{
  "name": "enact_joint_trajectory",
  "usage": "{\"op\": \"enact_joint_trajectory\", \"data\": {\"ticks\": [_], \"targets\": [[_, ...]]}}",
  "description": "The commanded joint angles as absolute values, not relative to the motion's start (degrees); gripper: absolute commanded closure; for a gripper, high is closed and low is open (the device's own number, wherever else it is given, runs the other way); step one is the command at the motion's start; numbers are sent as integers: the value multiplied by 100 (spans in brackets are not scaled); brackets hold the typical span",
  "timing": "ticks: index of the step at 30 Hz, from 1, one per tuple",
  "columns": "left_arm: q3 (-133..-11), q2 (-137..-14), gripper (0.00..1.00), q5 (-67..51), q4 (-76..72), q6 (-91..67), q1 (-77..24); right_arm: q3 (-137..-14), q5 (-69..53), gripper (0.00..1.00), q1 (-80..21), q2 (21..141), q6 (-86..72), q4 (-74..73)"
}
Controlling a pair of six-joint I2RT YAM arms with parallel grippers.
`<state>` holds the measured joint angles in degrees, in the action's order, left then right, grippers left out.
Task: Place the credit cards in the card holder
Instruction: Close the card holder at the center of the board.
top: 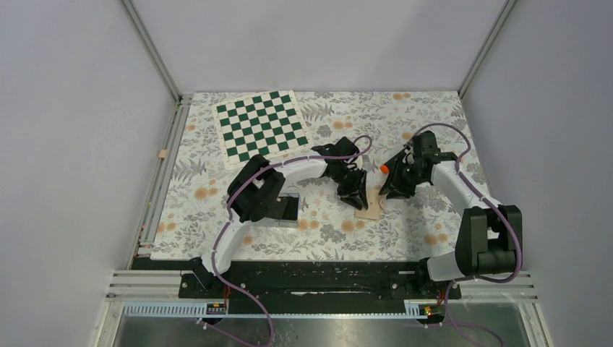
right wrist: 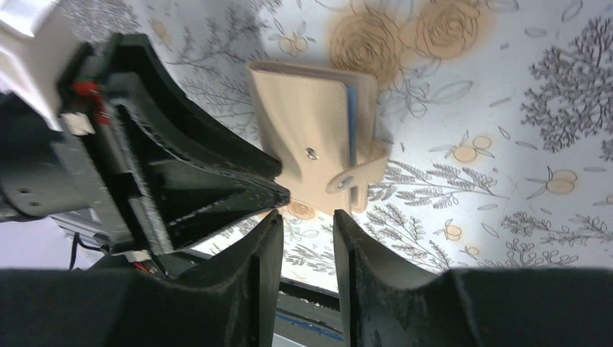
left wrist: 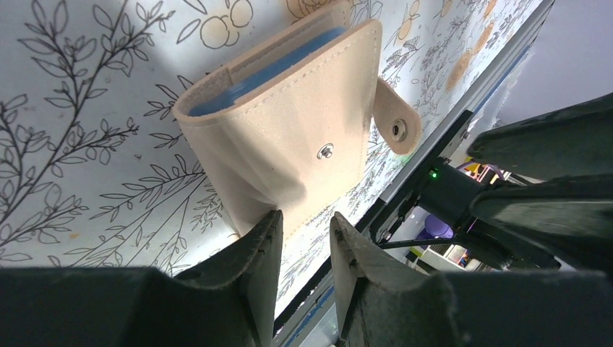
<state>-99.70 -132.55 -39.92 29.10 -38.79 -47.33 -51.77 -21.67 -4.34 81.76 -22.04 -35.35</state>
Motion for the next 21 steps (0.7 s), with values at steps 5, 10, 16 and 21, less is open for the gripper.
{"op": "enact_joint_trajectory", "data": {"ticks": [5,10,16,21], "targets": [[-9949,-12973,66,-4025,2514,-3790,-4803,-6017,-2377,74,-378,8806,-2206,-3412],[-9660,-12567,64,-4143,1828,-4170,-4733,-6162,-2588,100,-377,9400,-2303,-3243],[-9835,-12665,64,-4207,1538,-4700,-4716,-5880,-2463,100,-379,9721,-2358,-3070],[-10027,-12899,62,-4088,1752,-4767,-4779,-5808,-2387,100,-378,9876,-2371,-3013]]}}
